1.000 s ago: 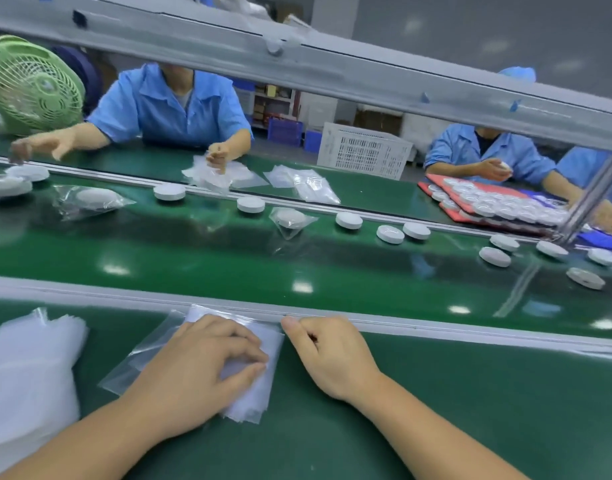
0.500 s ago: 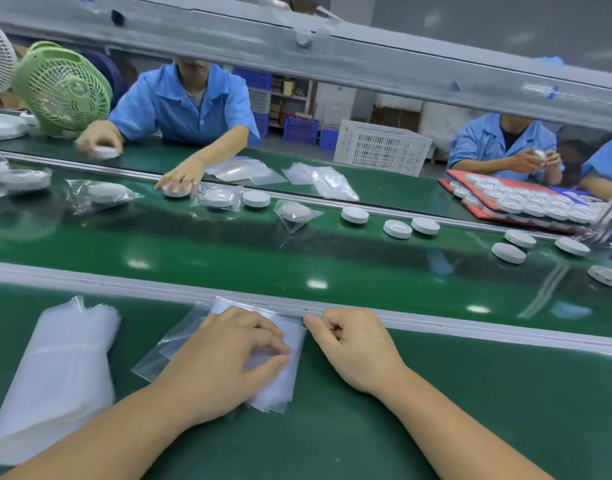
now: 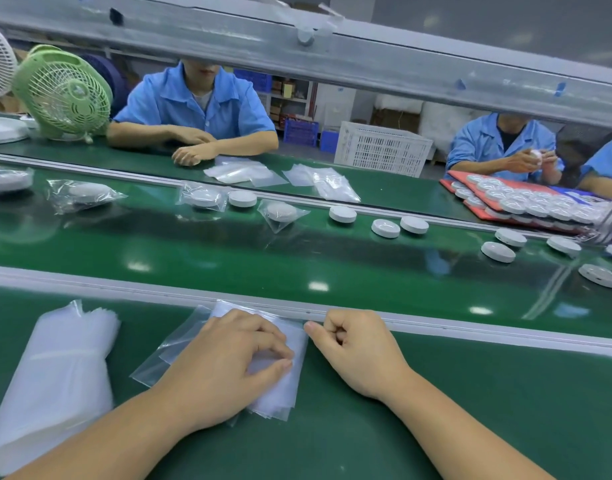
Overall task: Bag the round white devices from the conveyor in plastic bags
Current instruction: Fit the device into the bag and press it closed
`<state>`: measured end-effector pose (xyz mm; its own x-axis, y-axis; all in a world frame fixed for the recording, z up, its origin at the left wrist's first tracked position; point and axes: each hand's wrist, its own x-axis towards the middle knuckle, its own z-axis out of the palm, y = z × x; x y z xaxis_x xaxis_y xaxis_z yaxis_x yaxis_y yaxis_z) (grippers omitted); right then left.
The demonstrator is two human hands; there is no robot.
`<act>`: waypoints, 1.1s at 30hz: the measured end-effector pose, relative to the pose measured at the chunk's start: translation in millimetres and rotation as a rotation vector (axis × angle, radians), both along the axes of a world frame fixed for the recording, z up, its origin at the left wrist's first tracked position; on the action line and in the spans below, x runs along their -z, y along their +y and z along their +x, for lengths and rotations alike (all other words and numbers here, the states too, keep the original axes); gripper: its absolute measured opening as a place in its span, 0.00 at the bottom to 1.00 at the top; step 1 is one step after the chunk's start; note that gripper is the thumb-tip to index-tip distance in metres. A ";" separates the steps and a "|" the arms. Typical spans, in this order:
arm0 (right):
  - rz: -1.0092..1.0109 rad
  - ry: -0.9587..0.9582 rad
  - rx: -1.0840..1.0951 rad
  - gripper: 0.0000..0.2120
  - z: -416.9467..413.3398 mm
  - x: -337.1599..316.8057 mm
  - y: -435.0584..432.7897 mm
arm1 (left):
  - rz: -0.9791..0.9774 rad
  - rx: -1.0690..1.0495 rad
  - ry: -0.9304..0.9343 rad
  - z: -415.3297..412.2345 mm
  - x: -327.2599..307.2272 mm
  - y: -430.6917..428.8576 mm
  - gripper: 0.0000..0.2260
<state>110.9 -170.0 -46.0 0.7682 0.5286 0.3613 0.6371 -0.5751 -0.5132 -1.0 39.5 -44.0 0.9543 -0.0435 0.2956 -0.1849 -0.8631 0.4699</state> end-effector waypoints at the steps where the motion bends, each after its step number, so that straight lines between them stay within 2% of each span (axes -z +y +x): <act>1: 0.000 -0.002 -0.001 0.19 -0.6 -0.2 0.0 | 0.002 -0.001 0.000 -0.4 0.2 0.0 0.17; 18: -0.039 -0.003 -0.007 0.17 -4.3 -2.2 -0.5 | 0.011 0.003 -0.020 -0.9 1.6 0.5 0.15; 26: -0.028 0.004 -0.010 0.22 -5.5 -2.8 -1.3 | -0.003 0.004 -0.012 -1.0 0.8 0.1 0.16; 33: -0.036 0.008 -0.018 0.20 -6.4 -4.2 -1.4 | -0.011 0.004 -0.008 -0.4 0.0 0.5 0.17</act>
<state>104.4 -171.4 -41.8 0.7611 0.5554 0.3352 0.6435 -0.5816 -0.4976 -1.3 40.0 -43.9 0.9518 -0.0441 0.3034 -0.1920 -0.8574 0.4775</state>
